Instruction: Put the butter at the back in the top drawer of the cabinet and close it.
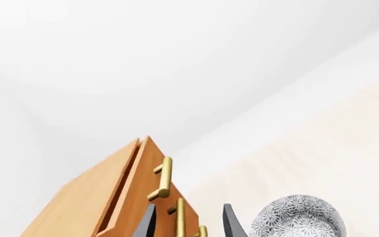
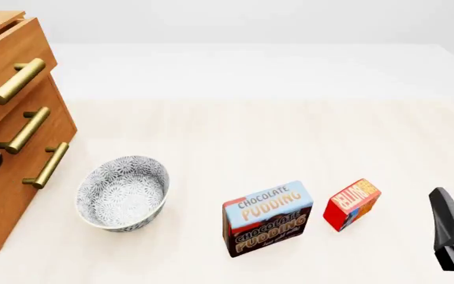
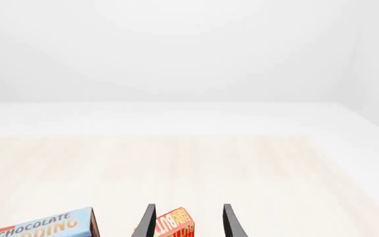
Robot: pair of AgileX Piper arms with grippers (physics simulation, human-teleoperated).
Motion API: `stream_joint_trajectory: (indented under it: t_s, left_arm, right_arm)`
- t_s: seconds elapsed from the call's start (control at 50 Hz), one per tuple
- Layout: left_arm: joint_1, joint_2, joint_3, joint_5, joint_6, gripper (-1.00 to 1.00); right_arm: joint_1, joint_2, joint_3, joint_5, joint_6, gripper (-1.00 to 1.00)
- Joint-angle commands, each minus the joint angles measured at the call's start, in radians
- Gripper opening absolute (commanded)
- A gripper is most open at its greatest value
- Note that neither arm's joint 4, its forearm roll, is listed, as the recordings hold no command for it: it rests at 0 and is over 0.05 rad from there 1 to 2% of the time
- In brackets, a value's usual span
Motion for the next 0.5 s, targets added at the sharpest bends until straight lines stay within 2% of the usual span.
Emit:
stream_joint_trajectory:
  t_s: [0.02, 0.5]
  left_arm:
    - [-0.007, 0.045, -0.027, -0.013, 0.06, 1.0]
    - [-0.007, 0.045, -0.027, -0.013, 0.06, 1.0]
  right_arm:
    - [0.0, 0.0, 0.0, 0.0, 0.0, 1.0]
    - [0.0, 0.0, 0.0, 0.0, 0.0, 1.0]
